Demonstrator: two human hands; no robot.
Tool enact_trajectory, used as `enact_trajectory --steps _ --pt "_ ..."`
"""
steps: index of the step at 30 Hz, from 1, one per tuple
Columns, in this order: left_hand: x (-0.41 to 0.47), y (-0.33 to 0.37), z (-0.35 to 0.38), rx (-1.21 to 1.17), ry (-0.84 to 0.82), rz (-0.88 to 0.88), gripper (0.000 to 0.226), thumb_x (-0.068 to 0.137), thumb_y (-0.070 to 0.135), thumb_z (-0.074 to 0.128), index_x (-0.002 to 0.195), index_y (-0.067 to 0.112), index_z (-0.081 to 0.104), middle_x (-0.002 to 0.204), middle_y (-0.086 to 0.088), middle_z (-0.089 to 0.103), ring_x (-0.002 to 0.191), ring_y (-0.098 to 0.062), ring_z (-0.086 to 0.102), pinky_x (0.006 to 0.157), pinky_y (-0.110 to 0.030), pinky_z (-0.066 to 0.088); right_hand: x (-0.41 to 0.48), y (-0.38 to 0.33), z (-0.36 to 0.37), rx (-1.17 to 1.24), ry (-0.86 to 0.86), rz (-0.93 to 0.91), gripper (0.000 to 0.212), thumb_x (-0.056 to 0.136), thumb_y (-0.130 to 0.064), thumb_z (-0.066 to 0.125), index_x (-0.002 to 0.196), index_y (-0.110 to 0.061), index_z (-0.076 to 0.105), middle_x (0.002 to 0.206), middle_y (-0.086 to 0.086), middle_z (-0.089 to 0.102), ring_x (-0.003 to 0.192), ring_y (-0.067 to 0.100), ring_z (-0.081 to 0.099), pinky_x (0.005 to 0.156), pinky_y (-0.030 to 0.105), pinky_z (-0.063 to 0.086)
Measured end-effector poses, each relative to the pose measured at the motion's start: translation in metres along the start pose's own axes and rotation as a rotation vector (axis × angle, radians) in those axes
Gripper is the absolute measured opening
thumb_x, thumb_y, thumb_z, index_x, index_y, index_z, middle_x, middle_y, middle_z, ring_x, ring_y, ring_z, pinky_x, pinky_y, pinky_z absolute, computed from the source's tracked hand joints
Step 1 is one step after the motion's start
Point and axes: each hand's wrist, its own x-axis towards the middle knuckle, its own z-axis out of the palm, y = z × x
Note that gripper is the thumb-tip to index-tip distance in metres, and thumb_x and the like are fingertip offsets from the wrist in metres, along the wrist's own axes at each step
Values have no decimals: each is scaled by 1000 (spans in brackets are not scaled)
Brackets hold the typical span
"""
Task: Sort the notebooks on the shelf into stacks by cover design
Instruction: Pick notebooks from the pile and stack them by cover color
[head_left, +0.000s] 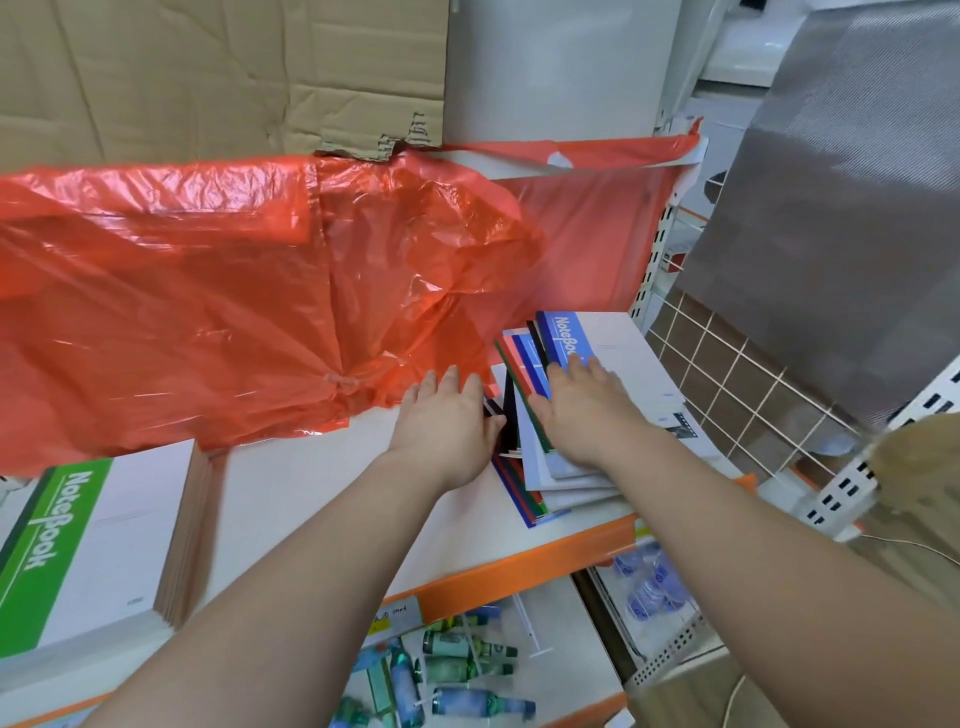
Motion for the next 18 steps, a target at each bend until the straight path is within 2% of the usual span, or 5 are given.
enact_trajectory --steps 3,6,8,10,18 --pt "4 -2 0 -5 -9 -7 62 102 50 34 152 16 25 163 -14 17 150 -36 12 122 -47 15 6 1 3 16 -92 146 70 101 -54 23 151 -5 20 158 26 9 146 40 6 117 53 14" --pt "5 -6 2 -5 -21 -15 62 102 51 35 152 16 25 162 -14 17 150 -37 13 122 -47 16 7 -3 6 9 -42 172 64 101 -49 33 141 0 36 150 30 28 139 42 25 110 49 30" --pt "5 -8 5 -5 -31 -21 63 101 52 35 152 16 25 163 -14 17 150 -37 13 122 -48 16 6 -4 4 14 30 148 49 101 -42 40 127 -1 48 133 26 49 124 38 43 95 41 42" --pt "6 -10 6 -6 -41 -25 64 101 53 34 153 17 24 163 -13 17 150 -36 13 122 -47 17 5 -3 0 11 74 123 33 101 -32 44 116 -4 53 117 19 59 108 34 52 79 35 43" --pt "9 -13 11 -19 -52 -16 64 101 54 35 153 18 25 163 -13 18 150 -36 14 122 -47 18 4 2 -10 -5 136 140 8 97 -17 50 91 -11 53 100 12 60 77 26 46 65 28 37"
